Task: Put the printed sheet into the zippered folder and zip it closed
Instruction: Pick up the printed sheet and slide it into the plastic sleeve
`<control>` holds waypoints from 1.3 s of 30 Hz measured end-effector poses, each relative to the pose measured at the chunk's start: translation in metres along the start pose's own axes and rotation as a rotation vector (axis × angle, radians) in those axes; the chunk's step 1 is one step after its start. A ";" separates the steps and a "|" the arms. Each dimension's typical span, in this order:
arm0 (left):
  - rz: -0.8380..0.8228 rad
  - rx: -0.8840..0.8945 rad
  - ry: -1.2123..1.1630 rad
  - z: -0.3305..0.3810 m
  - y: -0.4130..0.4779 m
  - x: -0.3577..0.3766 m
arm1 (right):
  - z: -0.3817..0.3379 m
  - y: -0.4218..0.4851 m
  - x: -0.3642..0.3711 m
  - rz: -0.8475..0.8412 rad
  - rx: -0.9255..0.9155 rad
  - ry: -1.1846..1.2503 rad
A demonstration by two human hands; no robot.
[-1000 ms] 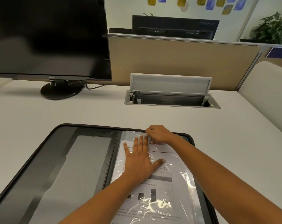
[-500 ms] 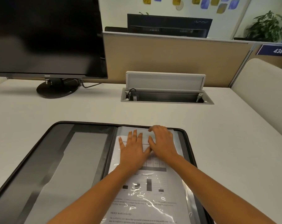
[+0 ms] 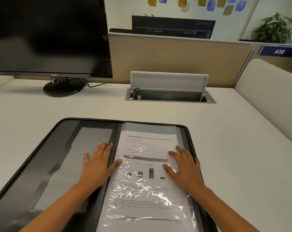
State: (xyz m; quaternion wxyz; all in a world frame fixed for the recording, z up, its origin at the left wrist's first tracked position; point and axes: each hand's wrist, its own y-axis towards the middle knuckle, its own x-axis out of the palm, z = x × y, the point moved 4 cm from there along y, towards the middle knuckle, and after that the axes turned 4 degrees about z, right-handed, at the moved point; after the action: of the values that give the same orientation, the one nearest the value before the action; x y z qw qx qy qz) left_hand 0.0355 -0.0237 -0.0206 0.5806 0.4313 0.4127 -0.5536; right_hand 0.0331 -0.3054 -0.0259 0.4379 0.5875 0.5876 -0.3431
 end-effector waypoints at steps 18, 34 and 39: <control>0.034 -0.104 0.134 -0.008 0.008 0.012 | 0.010 0.047 -0.008 0.003 0.091 0.088; 0.052 -0.117 -0.012 -0.004 0.066 0.006 | 0.032 0.012 -0.003 0.041 0.136 -0.130; 0.143 -0.202 -0.170 -0.016 0.061 -0.007 | 0.032 0.013 -0.001 0.064 0.119 -0.112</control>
State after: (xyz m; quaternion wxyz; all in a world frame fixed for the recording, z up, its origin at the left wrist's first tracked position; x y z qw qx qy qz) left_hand 0.0959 -0.0054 -0.0162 0.6920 0.3506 0.3840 -0.5008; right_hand 0.0497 -0.3346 -0.0357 0.4452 0.6109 0.5215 -0.3958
